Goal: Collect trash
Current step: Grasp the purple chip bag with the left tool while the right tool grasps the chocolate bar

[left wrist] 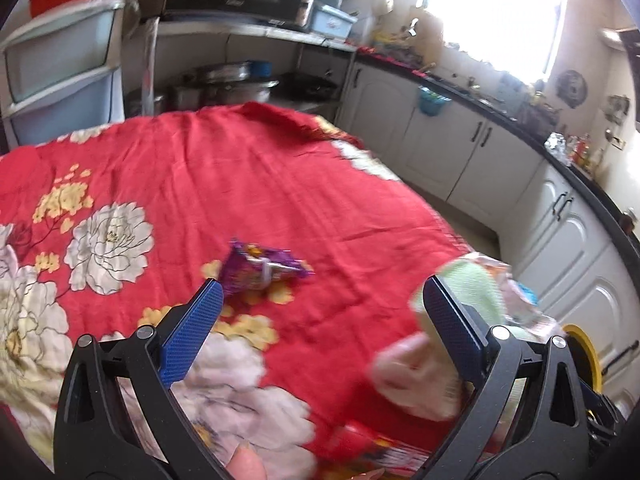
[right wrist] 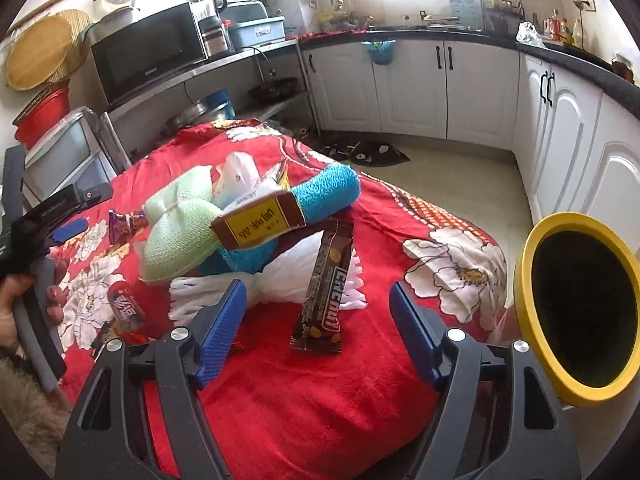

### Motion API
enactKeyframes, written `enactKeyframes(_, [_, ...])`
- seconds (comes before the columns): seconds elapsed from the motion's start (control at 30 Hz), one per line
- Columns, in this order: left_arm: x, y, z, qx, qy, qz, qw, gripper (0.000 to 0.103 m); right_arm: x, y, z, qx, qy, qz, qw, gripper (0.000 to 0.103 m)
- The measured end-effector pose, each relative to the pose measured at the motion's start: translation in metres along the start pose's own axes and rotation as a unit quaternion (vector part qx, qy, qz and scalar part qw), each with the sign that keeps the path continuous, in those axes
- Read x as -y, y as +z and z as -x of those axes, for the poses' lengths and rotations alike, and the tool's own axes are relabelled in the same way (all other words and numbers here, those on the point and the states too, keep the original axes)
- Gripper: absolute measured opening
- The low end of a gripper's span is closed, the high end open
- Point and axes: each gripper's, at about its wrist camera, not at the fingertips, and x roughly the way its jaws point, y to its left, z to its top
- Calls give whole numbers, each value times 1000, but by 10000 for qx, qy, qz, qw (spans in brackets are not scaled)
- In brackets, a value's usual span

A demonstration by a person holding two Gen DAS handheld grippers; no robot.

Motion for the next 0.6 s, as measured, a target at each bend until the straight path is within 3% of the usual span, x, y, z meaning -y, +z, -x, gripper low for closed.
enactKeyframes(0.23, [-33,6,-45,-343,347,216,9986,92,6,-4,-17,-208,52,-206,9996,63])
enactKeyframes(0.43, [-47,7,-72,-508,81,301,9982,92,14,-8,-22,-323,159,-432,9984,59])
enactKeyframes(0.53, [-50,4,-76,-586,-22,392,9975,78,18,-8,-23,-379,208,-521,9977,54])
enactKeyframes(0.6, [-52,4,-77,-598,-13,436,9973,61,19,-8,-24,-421,254,-561,9972,50])
